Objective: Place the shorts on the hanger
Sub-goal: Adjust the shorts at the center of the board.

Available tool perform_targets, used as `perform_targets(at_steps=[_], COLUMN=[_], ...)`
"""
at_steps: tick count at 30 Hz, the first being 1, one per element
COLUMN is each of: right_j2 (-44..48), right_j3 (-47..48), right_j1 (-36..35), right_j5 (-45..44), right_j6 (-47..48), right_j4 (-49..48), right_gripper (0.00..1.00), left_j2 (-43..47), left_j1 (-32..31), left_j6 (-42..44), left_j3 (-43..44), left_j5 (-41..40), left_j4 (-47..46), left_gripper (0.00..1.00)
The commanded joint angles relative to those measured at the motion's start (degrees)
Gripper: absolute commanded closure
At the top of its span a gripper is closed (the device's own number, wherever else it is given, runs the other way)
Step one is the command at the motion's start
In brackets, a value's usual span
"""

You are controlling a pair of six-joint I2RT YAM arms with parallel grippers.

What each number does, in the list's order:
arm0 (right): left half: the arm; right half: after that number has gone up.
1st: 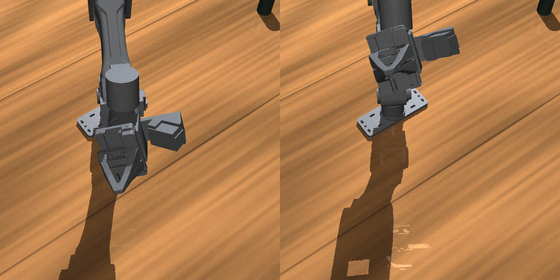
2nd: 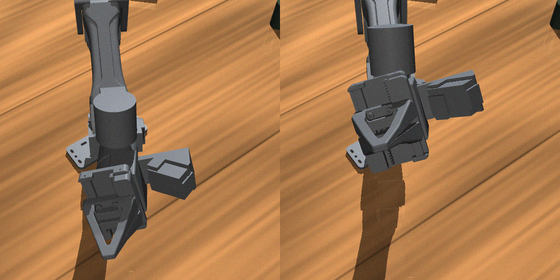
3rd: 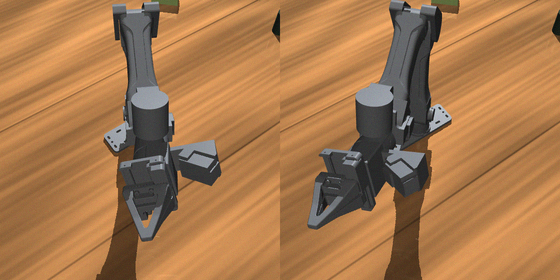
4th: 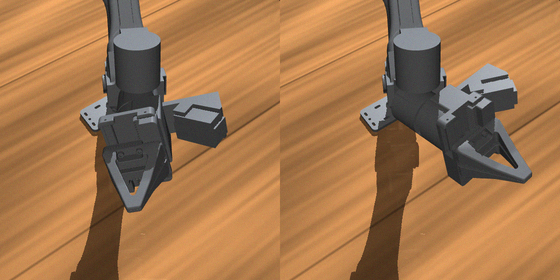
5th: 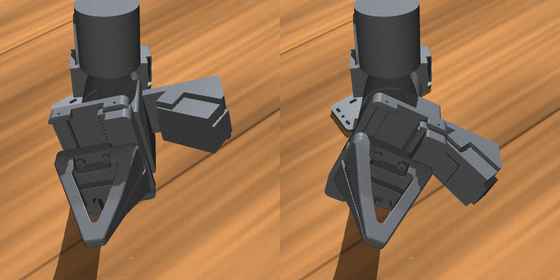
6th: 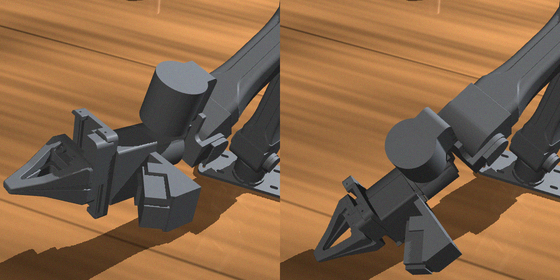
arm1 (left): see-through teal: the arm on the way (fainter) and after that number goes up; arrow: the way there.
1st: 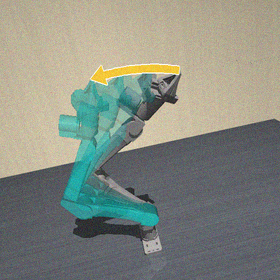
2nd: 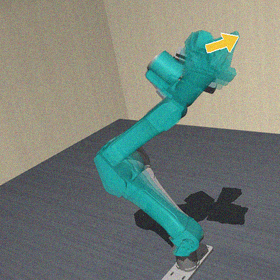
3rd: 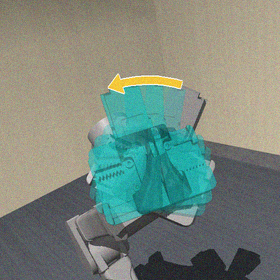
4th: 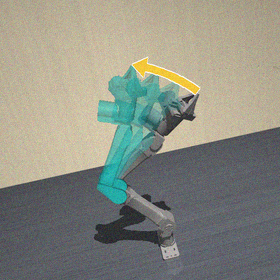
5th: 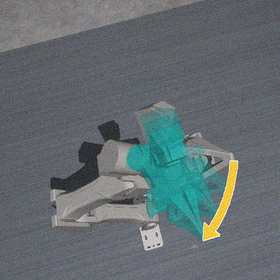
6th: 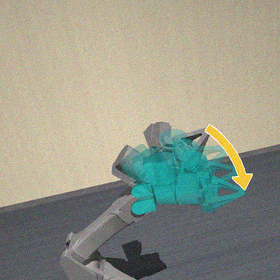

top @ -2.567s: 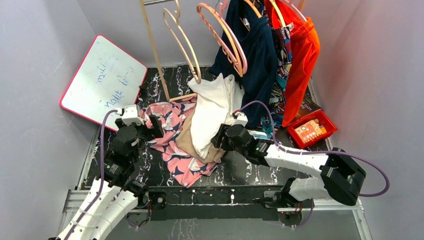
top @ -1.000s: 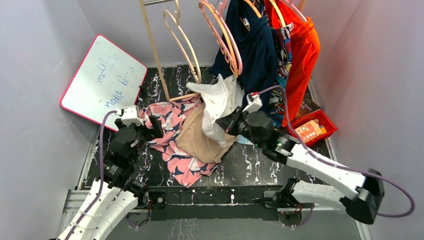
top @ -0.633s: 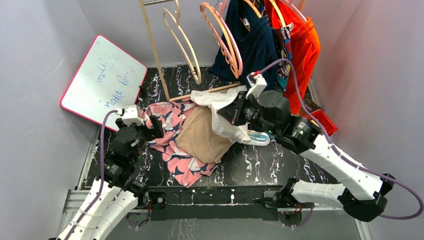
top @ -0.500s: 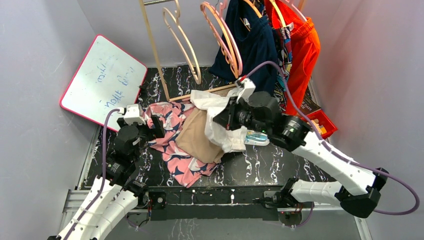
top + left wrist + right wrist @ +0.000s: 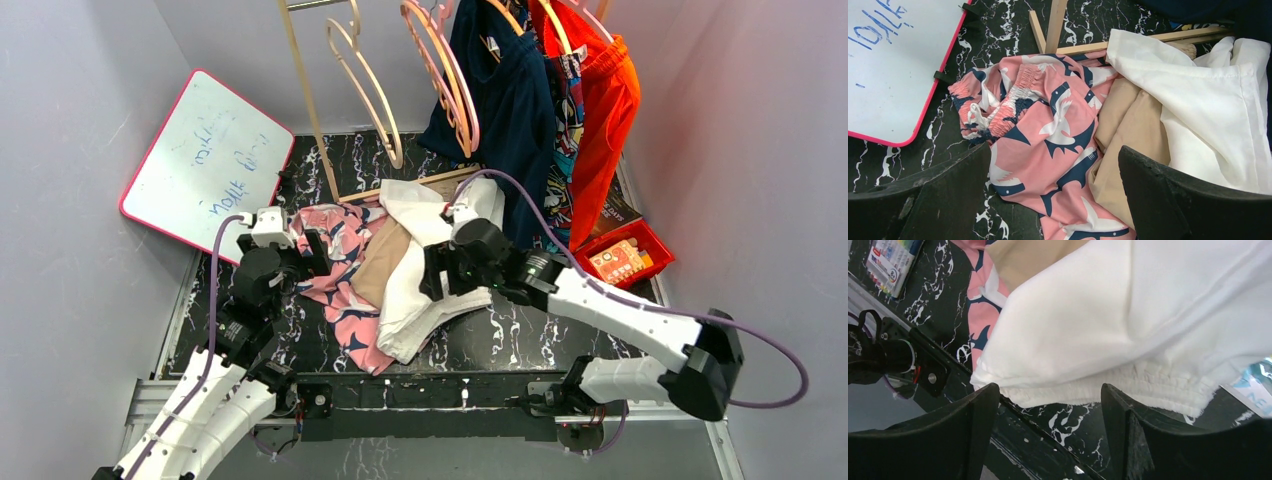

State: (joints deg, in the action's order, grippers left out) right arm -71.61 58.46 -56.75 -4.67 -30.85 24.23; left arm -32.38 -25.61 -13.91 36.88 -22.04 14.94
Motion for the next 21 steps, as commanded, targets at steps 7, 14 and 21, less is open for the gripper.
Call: perform_targets(at_steps=[7, 14, 21], right_j2=[17.16, 21.42, 16.31], right_j3=[-17.22, -27.13, -32.24], right_j1=[0.08, 11.43, 25.26], right_j5=[-14.19, -12.73, 3.24], right_j6=[-10.40, -16.78, -16.43], right_j4=[-2.61, -6.34, -20.59], right_gripper=[0.22, 0.24, 0.25], left_j2=[-4.09, -10.27, -9.58], left_j1=[0.29, 0.30, -8.81], left_j6=[-9.73, -21.17, -25.04], left_j3=[3.57, 2.02, -3.32], left_j5=[8.72, 33.81, 38.25], left_j4=[4.83, 4.92, -1.11], left_gripper=[0.02, 0.02, 0.02])
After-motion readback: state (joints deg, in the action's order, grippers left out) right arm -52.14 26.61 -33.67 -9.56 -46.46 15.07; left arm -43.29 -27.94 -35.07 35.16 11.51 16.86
